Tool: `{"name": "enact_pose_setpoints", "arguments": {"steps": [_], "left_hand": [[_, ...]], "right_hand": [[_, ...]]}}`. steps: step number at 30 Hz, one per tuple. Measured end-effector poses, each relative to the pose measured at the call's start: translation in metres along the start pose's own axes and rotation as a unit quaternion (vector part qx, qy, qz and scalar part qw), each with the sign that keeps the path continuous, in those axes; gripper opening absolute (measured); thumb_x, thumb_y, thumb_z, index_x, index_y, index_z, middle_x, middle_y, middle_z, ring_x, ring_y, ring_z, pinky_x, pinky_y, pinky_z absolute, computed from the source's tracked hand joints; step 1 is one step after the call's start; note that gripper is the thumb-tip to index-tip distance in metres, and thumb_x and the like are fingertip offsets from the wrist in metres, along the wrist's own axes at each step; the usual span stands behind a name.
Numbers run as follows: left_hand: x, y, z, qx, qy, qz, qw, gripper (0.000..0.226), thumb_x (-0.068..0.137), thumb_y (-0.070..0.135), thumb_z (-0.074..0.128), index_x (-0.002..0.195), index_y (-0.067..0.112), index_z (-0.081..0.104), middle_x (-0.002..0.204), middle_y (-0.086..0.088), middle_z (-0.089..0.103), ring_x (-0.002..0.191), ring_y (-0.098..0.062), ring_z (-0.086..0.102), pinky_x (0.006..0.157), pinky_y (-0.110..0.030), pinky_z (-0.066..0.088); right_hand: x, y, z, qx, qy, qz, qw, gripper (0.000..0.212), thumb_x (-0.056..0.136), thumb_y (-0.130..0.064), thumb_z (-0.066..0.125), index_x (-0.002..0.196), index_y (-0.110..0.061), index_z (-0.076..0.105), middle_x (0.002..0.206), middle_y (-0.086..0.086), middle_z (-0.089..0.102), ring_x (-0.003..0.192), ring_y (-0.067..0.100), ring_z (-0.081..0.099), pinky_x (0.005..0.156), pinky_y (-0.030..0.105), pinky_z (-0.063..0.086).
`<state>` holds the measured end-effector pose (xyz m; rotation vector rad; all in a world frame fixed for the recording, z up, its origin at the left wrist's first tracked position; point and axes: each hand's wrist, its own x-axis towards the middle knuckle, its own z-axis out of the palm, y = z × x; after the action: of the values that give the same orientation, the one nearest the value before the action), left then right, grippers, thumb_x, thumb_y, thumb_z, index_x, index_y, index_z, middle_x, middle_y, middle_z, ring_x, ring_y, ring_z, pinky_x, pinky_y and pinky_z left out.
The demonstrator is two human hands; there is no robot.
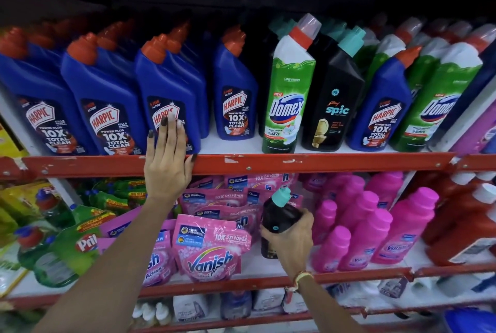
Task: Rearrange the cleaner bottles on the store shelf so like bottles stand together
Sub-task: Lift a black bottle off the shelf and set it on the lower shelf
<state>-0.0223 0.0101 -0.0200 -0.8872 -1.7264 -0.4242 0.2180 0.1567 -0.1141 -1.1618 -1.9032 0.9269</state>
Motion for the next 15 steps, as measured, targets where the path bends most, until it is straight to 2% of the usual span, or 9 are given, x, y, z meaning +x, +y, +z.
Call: {"name": "enact_pose_setpoints", "arguments": {"steps": [4,11,15], "left_hand": [[0.001,0.000,0.001,-0.001,0.006,0.002,1.000,0.060,0.108,0.035,0.023,0.156,0.002,0.011,0.160,-0.017,0.017,0.153,-0.024,0.009,0.125,-0.044,0.006],[0.001,0.002,-0.002,0.000,-0.001,-0.002,1.000,0.059,0.108,0.033,0.023,0.155,-0.001,0.015,0.159,-0.020,0.021,0.152,-0.025,0.010,0.125,-0.043,0.005],[0.002,0.003,-0.006,0.000,-0.004,-0.003,1.000,0.058,0.108,0.033,0.023,0.155,-0.001,0.015,0.159,-0.019,0.017,0.149,-0.030,0.020,0.125,-0.043,0.006]], "right_hand": [[-0.001,0.012,0.005,-0.003,-0.017,0.013,1.000,0.095,0.045,-0.034,0.095,0.118,-0.016,0.037,0.111,0.005,0.052,0.100,0.029,0.063,0.083,0.047,0.058],[0.004,0.017,0.002,-0.008,-0.025,0.003,1.000,0.086,0.048,-0.033,0.096,0.105,-0.022,0.032,0.106,-0.001,0.041,0.101,0.029,0.060,0.078,0.036,0.055],[0.004,0.015,-0.002,-0.037,-0.043,-0.013,0.998,0.100,0.052,-0.034,0.095,0.127,-0.010,0.033,0.123,0.009,0.045,0.112,0.033,0.058,0.082,0.048,0.058]]}}
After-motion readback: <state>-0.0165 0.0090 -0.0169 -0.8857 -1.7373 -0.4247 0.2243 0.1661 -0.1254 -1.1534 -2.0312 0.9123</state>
